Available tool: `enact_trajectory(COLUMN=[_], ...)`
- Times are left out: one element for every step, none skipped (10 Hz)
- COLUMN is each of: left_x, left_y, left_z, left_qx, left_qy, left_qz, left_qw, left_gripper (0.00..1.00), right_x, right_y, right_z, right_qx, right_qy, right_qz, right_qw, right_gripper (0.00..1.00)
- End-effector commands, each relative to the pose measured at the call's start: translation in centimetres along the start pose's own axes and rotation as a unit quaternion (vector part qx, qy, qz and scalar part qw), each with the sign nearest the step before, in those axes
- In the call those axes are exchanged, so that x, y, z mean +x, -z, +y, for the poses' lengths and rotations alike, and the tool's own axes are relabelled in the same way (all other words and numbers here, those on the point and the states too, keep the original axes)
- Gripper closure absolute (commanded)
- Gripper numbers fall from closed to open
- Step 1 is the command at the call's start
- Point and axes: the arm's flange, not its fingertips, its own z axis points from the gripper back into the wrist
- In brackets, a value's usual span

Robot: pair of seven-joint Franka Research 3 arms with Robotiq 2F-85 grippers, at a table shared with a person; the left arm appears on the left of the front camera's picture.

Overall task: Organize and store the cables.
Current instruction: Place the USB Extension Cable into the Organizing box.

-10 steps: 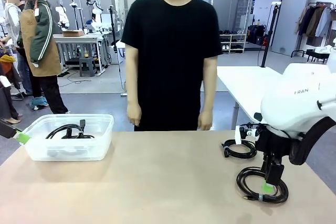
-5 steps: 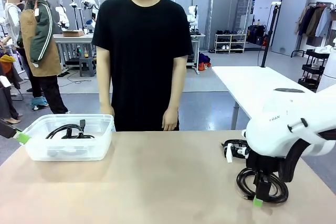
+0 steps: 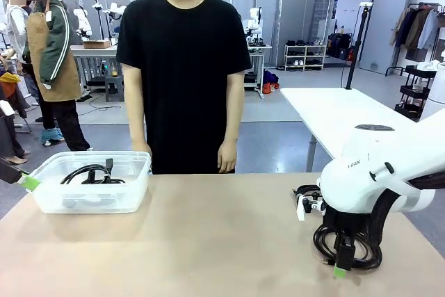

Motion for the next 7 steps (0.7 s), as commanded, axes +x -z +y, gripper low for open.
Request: enact_trajectory(left_x=[0.13,0.13,0.13,0.13,0.13,0.13,0.13], left_y=[0.03,0.03,0.03,0.03,0.03,0.03,0.03], left_z=[0.06,0.06,0.06,0.06,0.06,0.06,0.06], left_qx=[0.000,0.000,0.000,0.000,0.000,0.000,0.000], left_qy=[-0.001,-0.001,-0.001,-0.001,-0.001,-0.001,-0.001], left_qz=[0.002,0.002,0.002,0.002,0.002,0.002,0.002], left_qw=[1.000,1.000,1.000,1.000,1.000,1.000,1.000], left_gripper=[0.00,0.00,0.00,0.00,0.00,0.00,0.00], right_x=[0.37,0.32,0.38,0.49,0.54,0.58,0.64], right_y=[-0.43,-0.37,-0.30,-0.34,-0.46,-0.54,-0.56], right_z=[0.08,0.02,-0.07,-0.11,-0.26,-0.31,-0.31], right_qx=[-0.007,-0.005,-0.004,-0.006,-0.008,-0.007,-0.007], right_qy=[0.014,0.018,0.020,0.017,0.014,0.011,0.009], right_qz=[0.020,0.032,0.038,0.041,0.042,0.041,0.041], right_qw=[1.000,0.999,0.999,0.999,0.999,0.999,0.999], right_gripper=[0.60,0.90,1.00,1.00,1.00,0.96,1.00])
